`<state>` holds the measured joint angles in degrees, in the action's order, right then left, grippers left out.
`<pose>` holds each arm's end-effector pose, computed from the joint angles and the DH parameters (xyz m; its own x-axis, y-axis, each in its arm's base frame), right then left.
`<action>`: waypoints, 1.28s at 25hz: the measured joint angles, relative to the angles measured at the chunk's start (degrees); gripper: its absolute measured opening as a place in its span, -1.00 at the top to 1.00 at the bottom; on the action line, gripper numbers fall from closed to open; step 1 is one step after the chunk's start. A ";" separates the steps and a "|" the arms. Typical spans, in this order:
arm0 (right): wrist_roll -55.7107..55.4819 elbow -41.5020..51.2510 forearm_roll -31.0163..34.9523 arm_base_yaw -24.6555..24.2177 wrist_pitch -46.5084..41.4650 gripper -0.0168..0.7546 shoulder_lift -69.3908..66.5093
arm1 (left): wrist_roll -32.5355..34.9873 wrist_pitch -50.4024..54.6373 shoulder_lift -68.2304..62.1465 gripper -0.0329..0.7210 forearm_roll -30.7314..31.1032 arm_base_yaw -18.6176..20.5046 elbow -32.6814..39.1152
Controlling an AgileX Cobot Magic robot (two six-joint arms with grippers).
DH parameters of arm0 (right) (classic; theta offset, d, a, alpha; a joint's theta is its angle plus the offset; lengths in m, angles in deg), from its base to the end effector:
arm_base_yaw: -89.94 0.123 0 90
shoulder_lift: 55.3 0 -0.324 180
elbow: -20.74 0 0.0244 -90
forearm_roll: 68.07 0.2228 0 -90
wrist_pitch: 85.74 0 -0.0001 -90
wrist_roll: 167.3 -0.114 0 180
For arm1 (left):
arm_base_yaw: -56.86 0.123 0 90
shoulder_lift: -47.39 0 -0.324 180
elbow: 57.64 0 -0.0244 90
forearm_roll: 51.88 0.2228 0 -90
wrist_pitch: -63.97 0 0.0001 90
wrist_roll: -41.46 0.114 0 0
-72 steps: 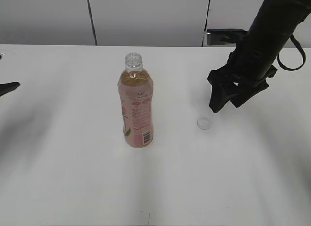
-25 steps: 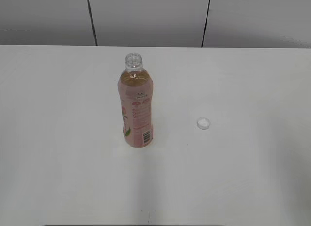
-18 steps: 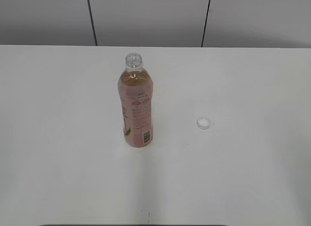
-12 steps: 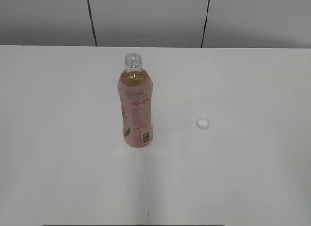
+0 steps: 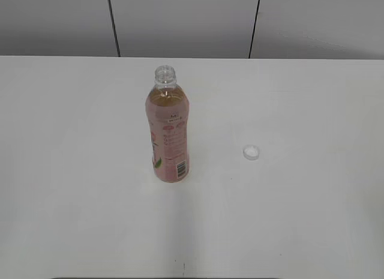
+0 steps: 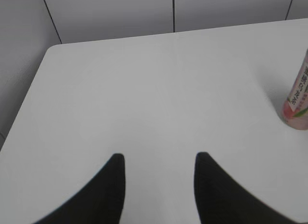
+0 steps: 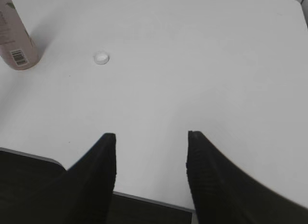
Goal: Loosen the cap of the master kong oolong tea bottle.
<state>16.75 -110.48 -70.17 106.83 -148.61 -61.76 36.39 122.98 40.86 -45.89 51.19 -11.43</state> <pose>-0.0490 -0.0188 0.2528 -0.4259 -0.2205 -0.8775 -0.3012 0.9491 -0.0923 -0.0525 0.0155 0.2722 -0.3668 0.0019 -0.9303 0.0030 1.0000 0.0008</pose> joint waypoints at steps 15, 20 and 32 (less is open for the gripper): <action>-0.12 0.00 0.00 -12.87 0.00 0.01 0.00 | 0.00 -0.06 0.00 0.26 0.00 0.10 0.00; -0.12 0.00 0.00 -21.77 0.00 0.01 0.00 | 0.00 -0.12 0.00 0.27 0.00 0.67 0.00; -0.12 0.00 0.00 -22.66 0.00 0.01 0.00 | 0.00 -0.12 0.00 0.27 0.04 0.67 0.00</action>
